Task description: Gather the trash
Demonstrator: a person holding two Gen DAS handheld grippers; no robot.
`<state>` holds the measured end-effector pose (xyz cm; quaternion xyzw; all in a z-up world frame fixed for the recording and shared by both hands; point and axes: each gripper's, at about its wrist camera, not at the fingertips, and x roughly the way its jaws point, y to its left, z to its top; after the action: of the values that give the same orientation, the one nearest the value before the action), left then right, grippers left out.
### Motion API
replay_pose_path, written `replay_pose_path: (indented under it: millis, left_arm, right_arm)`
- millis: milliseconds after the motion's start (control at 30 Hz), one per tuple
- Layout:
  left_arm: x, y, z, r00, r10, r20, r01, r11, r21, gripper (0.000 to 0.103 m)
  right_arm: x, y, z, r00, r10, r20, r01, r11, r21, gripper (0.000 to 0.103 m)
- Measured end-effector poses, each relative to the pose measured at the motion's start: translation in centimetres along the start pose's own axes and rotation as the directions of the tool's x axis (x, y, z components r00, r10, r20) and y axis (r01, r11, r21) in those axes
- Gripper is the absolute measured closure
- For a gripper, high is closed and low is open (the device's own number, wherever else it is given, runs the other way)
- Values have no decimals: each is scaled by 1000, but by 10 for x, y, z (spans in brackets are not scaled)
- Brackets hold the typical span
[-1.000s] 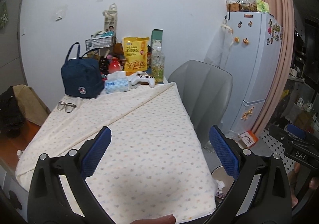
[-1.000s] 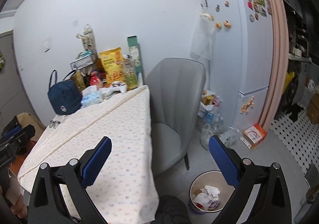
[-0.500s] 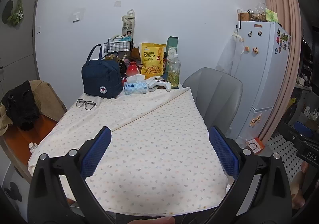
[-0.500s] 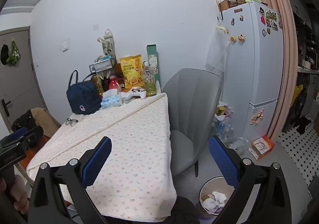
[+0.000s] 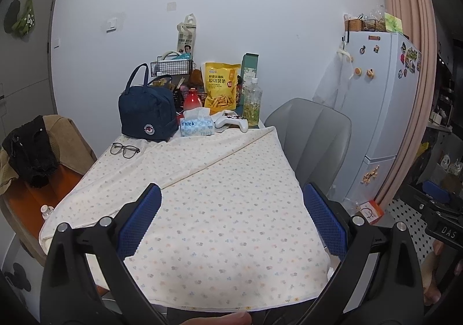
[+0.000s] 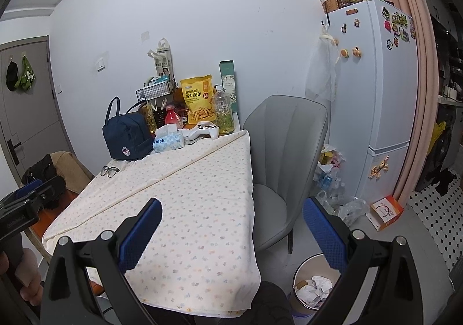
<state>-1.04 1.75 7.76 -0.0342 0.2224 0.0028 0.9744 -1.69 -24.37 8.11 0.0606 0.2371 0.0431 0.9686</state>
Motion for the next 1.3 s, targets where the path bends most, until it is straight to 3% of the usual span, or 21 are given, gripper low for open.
replay_pose_path:
  millis: [1300]
  left_arm:
    - [4, -2, -9, 1000, 2, -13, -2, 1000, -21, 5]
  right_arm:
    - [20, 10, -12, 999, 19, -32, -19, 1000, -4, 7]
